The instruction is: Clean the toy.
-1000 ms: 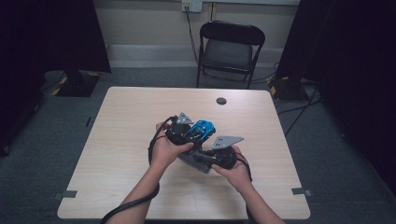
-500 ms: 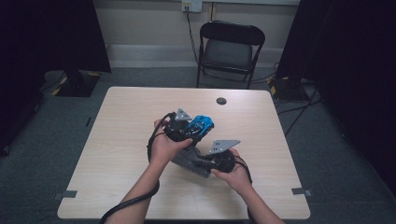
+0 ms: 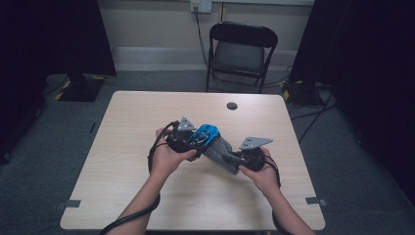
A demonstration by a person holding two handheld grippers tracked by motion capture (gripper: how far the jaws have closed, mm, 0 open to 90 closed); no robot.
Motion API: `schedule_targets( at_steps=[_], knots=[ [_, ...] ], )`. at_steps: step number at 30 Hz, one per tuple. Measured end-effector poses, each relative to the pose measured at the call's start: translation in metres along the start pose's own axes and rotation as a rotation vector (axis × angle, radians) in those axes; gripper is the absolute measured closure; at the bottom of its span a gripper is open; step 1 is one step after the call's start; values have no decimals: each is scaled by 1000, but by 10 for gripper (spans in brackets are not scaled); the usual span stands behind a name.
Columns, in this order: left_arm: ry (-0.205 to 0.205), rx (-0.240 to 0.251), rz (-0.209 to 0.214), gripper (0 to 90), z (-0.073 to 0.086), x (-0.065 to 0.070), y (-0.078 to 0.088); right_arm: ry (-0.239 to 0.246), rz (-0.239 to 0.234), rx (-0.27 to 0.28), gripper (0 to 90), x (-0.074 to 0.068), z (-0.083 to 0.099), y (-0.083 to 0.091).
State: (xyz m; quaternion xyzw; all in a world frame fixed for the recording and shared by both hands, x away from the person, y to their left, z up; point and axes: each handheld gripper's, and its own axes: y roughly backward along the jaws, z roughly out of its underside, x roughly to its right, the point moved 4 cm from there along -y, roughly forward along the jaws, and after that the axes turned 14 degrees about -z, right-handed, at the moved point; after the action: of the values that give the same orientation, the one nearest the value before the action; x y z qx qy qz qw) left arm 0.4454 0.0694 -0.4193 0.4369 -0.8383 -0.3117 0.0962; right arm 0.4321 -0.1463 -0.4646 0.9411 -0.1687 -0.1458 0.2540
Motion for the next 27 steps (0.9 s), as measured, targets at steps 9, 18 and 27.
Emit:
schedule_targets(
  at_steps=[9, 18, 27],
  knots=[
    [-3, -8, 12, 284, 19, 5, -1, -50, 67, 33, 762, 18, -3, 19],
    [-26, 5, 31, 283, 21, 13, 4, -70, 88, 62, 762, 22, -11, 21],
    [-37, 13, 34, 283, 14, 16, 1, -56, 35, 76, 763, 11, -20, 12]
  ],
)
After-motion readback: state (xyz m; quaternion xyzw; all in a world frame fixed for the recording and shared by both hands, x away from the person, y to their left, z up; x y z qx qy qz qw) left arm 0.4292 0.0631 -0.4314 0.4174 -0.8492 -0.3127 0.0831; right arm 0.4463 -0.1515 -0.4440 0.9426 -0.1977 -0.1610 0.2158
